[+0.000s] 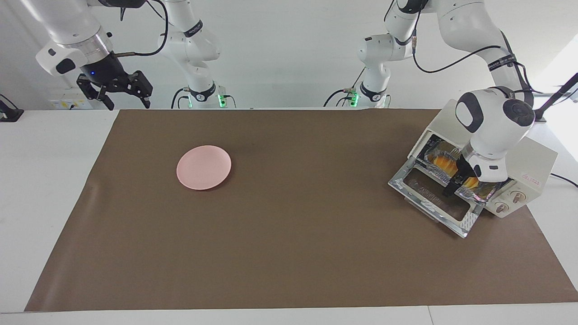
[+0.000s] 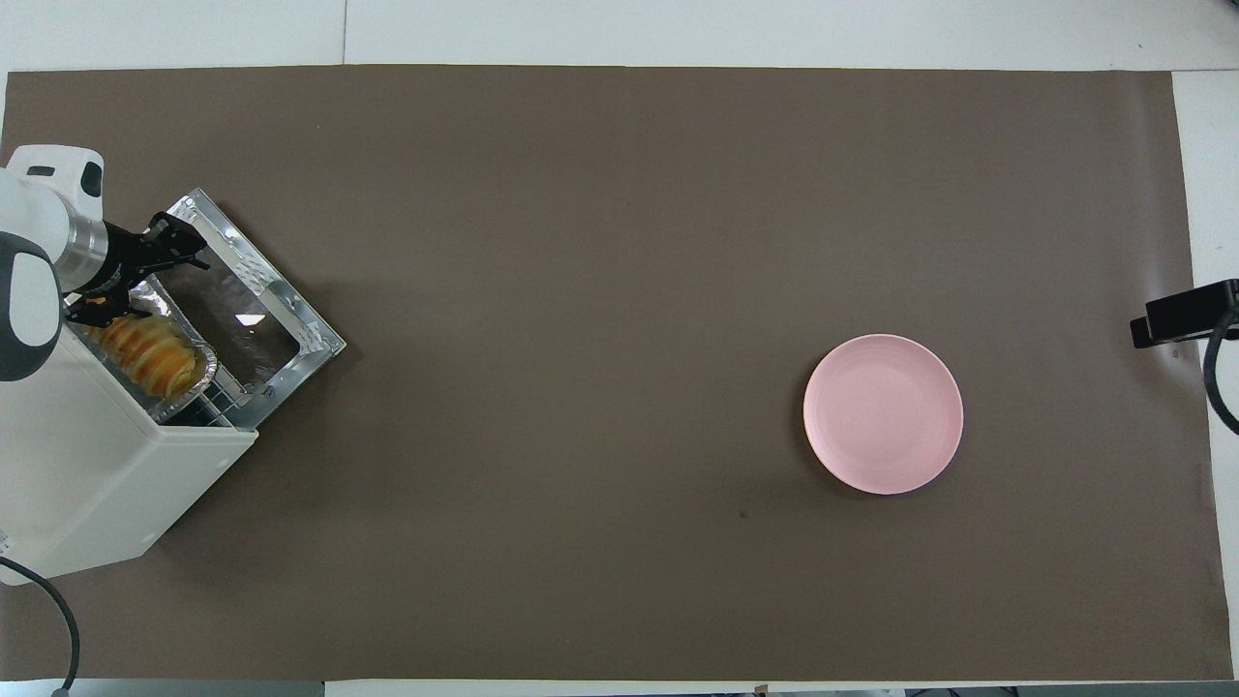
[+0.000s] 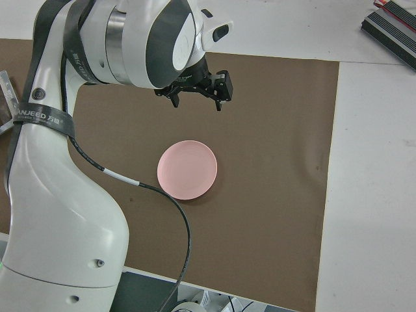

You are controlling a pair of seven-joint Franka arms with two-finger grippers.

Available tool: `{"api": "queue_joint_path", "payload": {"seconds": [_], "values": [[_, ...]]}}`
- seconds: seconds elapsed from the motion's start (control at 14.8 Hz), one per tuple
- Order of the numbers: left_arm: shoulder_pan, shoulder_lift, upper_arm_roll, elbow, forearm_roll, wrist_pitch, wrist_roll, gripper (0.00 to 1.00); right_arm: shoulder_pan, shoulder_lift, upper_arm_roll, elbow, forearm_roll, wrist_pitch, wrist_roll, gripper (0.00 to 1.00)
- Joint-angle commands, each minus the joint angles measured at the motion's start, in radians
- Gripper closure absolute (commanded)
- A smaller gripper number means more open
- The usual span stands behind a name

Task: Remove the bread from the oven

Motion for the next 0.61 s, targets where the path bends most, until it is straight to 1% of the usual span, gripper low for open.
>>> {"api": "queue_joint_path", "payload": {"seconds": [0.0,0.07,0.14,0.2,0.27,0.34,0.47,0.54], "values": [[-0.028,-0.027,0.007,-0.076,0.02,0.065,-0.025,0.42,-0.005,-0.017,0.005,-0.013,0.007,-0.008,0.002,0.0],[-0.028,-0.03,0.007,-0.087,0.02,0.068,-0.024,0.55,-0.005,-0.017,0.005,-0.013,0.007,-0.008,0.002,0.0],[-0.028,-0.033,0.007,-0.09,0.021,0.063,-0.022,0.72,-0.007,-0.017,0.005,-0.013,0.007,-0.008,0.002,0.0],[-0.032,-0.034,0.007,-0.09,0.039,0.054,-0.019,0.97,-0.005,-0.016,0.005,-0.013,0.007,-0.008,0.002,0.0],[-0.045,-0.034,0.005,-0.085,0.059,0.048,-0.011,1.0,-0.005,-0.017,0.005,-0.013,0.007,-0.008,0.002,0.0],[-0.06,-0.028,0.002,-0.072,0.064,0.037,-0.007,1.0,-0.007,-0.017,0.005,-0.013,0.007,-0.01,0.002,0.0],[-0.15,-0.01,0.001,-0.009,0.064,0.01,0.003,1.0,-0.005,-0.017,0.005,-0.013,0.007,-0.01,0.002,0.0],[-0.199,0.011,-0.001,0.034,0.064,-0.004,0.024,1.0,-0.007,-0.016,0.005,-0.013,0.007,-0.01,0.002,0.0]]}}
